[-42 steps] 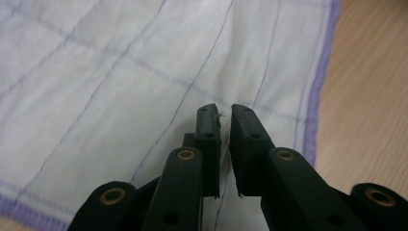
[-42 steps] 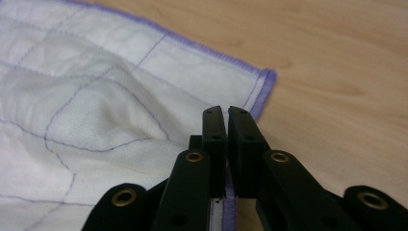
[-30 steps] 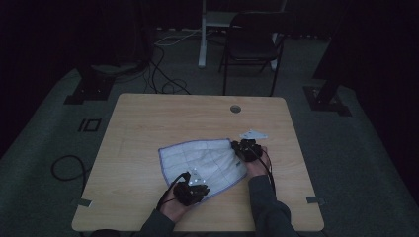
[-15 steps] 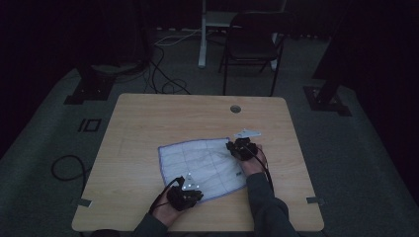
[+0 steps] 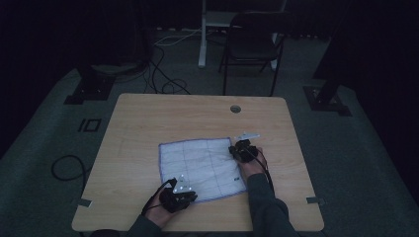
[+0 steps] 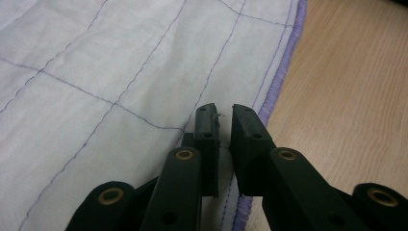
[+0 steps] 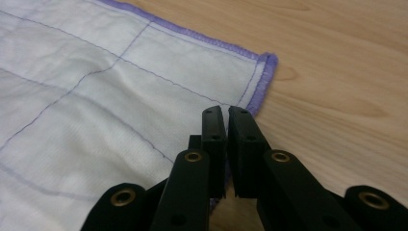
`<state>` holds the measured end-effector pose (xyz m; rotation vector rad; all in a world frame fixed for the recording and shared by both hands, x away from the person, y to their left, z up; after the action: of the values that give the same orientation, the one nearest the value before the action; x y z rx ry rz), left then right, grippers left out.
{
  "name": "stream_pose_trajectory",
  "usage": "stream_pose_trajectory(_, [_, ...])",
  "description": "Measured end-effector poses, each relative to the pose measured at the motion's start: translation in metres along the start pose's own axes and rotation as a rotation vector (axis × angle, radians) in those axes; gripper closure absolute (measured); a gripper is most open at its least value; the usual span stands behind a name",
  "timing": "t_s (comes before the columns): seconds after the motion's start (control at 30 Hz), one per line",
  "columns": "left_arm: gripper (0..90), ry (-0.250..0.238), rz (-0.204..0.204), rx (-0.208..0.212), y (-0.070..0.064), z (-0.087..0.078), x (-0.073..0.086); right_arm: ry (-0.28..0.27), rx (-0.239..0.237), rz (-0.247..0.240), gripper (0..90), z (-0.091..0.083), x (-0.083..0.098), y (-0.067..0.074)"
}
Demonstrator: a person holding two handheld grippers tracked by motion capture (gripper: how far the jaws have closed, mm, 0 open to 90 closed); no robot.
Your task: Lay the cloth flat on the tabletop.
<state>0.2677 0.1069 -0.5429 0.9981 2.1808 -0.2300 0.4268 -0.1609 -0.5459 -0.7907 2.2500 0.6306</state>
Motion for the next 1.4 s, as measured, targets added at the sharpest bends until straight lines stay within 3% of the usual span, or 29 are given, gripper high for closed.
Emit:
stream_pose_trajectory(0.1, [81.3, -0.001, -0.007, 0.007, 0.002, -0.001, 0.002, -0.001, 0.031, -0.008, 86.2, -0.001, 0.0, -0.004])
stream_pose_trajectory(0.23, [81.1, 0.0, -0.021, 0.024, 0.004, -0.001, 0.003, -0.011, 0.069, 0.021, 86.2, -0.007, 0.002, -0.016])
stream_pose_trajectory(0.33, [75.6, -0.004, -0.023, 0.024, 0.006, -0.001, 0.003, -0.007, 0.082, 0.018, 85.5, -0.009, 0.003, -0.02])
stream_pose_trajectory(0.43, [70.6, -0.023, -0.051, 0.023, 0.011, -0.004, 0.002, -0.006, 0.109, 0.041, 76.2, -0.013, 0.004, -0.022])
stream_pose_trajectory(0.47, [70.6, -0.035, -0.066, 0.012, 0.015, -0.006, 0.002, -0.006, 0.109, 0.041, 76.2, -0.013, 0.004, -0.022])
stream_pose_trajectory(0.5, [69.0, -0.054, -0.097, -0.024, 0.025, -0.009, 0.001, -0.025, 0.098, 0.042, 72.8, -0.019, 0.005, -0.018])
stream_pose_trajectory(0.53, [68.2, -0.054, -0.097, -0.024, 0.025, -0.009, 0.001, -0.025, 0.098, 0.042, 72.8, -0.019, 0.005, -0.018])
stream_pose_trajectory(0.57, [68.2, -0.06, -0.111, -0.047, 0.03, -0.011, 0.001, -0.055, 0.082, 0.033, 70.5, -0.027, 0.007, -0.01])
stream_pose_trajectory(0.6, [68.2, -0.067, -0.125, -0.072, 0.036, -0.012, 0.0, -0.055, 0.082, 0.033, 70.5, -0.027, 0.007, -0.01])
stream_pose_trajectory(0.77, [68.9, -0.078, -0.185, -0.199, 0.071, -0.007, -0.001, -0.071, 0.039, -0.031, 69.5, -0.043, 0.021, 0.019])
stream_pose_trajectory(0.8, [69.3, -0.078, -0.185, -0.199, 0.071, -0.007, -0.001, -0.071, 0.039, -0.031, 69.5, -0.043, 0.021, 0.019])
stream_pose_trajectory(0.93, [72.1, -0.042, -0.202, -0.254, 0.085, 0.002, 0.001, -0.04, 0.027, -0.062, 71.4, -0.043, 0.037, 0.027])
stream_pose_trajectory(1.03, [75.5, 0.019, -0.206, -0.298, 0.093, 0.011, 0.006, -0.025, 0.017, -0.037, 71.6, -0.04, 0.05, 0.026])
stream_pose_trajectory(1.1, [75.9, 0.007, -0.214, -0.292, 0.094, 0.011, 0.007, -0.028, 0.015, -0.031, 71.5, -0.041, 0.051, 0.026])
stream_pose_trajectory(1.2, [76.0, 0.002, -0.195, -0.319, 0.096, 0.012, 0.007, -0.032, 0.024, -0.024, 69.9, -0.042, 0.054, 0.029])
stream_pose_trajectory(1.4, [73.6, -0.004, -0.217, -0.322, 0.102, 0.012, 0.009, -0.055, 0.023, 0.001, 65.7, -0.044, 0.059, 0.035])
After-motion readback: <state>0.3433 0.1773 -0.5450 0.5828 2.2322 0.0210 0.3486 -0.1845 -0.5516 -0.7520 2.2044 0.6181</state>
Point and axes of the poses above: each handheld gripper's, and its own axes: z roughly forward along the jaws, x roughly out of its underside, y roughly to its left, the point moved 1 cm from there along z, roughly forward along the jaws, and after that the axes turned 14 degrees about -x, right-handed, at the moved point
